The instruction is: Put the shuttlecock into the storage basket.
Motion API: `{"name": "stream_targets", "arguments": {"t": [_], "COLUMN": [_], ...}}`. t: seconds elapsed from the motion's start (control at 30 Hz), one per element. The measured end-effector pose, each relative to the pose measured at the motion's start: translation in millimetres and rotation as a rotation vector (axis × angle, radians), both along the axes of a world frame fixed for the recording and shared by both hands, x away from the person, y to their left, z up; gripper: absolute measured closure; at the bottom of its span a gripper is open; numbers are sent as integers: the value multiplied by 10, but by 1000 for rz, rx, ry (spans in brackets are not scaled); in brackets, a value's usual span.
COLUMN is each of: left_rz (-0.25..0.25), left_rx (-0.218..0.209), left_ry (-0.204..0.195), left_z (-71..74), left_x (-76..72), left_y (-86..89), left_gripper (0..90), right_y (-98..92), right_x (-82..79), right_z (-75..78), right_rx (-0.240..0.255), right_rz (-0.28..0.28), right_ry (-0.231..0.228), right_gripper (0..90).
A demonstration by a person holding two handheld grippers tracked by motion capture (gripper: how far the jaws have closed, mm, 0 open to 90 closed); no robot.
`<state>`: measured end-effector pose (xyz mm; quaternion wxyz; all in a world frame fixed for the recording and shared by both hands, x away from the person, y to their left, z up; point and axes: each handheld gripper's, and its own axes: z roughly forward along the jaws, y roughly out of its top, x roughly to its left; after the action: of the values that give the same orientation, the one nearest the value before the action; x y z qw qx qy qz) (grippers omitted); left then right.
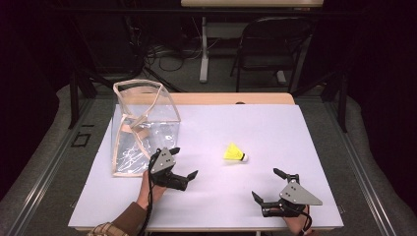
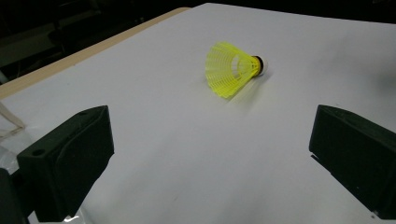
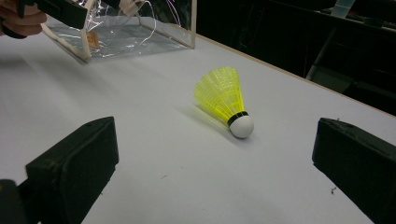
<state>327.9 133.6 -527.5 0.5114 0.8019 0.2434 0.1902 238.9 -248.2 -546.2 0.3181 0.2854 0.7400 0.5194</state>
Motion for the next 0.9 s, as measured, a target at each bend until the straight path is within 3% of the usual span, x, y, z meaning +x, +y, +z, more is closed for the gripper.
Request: {"name": "stream_targets", "arguments": {"t": [0.9], "left_rz": [-75], "left_rx": [45], "left_ry": [9], "left_z": [145], "left_x": [263], "left_y": [-392], "left_gripper": [0], "right_y": [2], "right_x": [7], "right_z": [-7], "right_rx": [0], "right_rz": [3], "right_ry": [7], "right_gripper": [5]}}
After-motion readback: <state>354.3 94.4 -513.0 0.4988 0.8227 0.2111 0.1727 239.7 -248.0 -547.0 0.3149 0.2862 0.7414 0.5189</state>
